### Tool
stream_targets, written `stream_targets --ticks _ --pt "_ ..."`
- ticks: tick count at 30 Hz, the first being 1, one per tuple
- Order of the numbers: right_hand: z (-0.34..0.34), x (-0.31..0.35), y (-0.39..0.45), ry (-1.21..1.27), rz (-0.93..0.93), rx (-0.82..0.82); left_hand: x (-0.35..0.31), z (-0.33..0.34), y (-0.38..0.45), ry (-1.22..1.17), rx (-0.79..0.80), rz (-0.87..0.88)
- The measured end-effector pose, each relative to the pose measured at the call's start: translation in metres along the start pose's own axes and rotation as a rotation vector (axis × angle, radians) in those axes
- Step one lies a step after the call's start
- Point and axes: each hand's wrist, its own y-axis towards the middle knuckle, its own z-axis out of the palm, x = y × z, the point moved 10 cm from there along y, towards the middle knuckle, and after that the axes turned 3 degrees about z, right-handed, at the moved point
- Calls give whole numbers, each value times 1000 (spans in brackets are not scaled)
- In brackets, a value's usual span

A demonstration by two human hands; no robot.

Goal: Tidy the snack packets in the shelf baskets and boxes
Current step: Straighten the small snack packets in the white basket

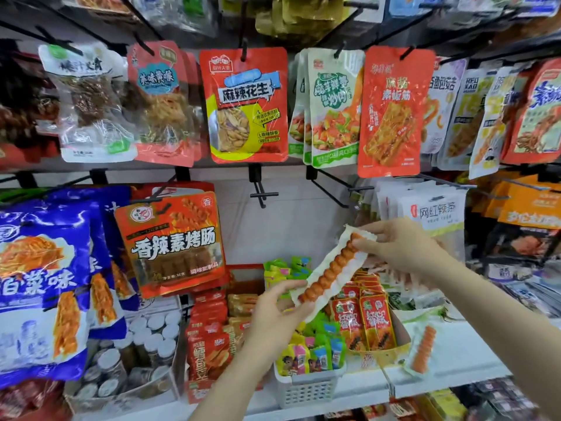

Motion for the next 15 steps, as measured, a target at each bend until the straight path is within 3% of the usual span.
stream_targets --ticks 3,5,7,12,15 --pt "-19 10 0 -253 -168 -280 7 7 29 282 0 137" --pt "-16 7 -1 -369 -217 -377 14 14 44 517 37 268" --pt "-2 -6 4 -502 -199 -397 25 26 55 663 117 338" --pt "39 -31 29 -758 -145 -329 74 68 81 1232 529 185" --pt "56 -33 45 -743 -145 -301 84 71 89 1291 639 148"
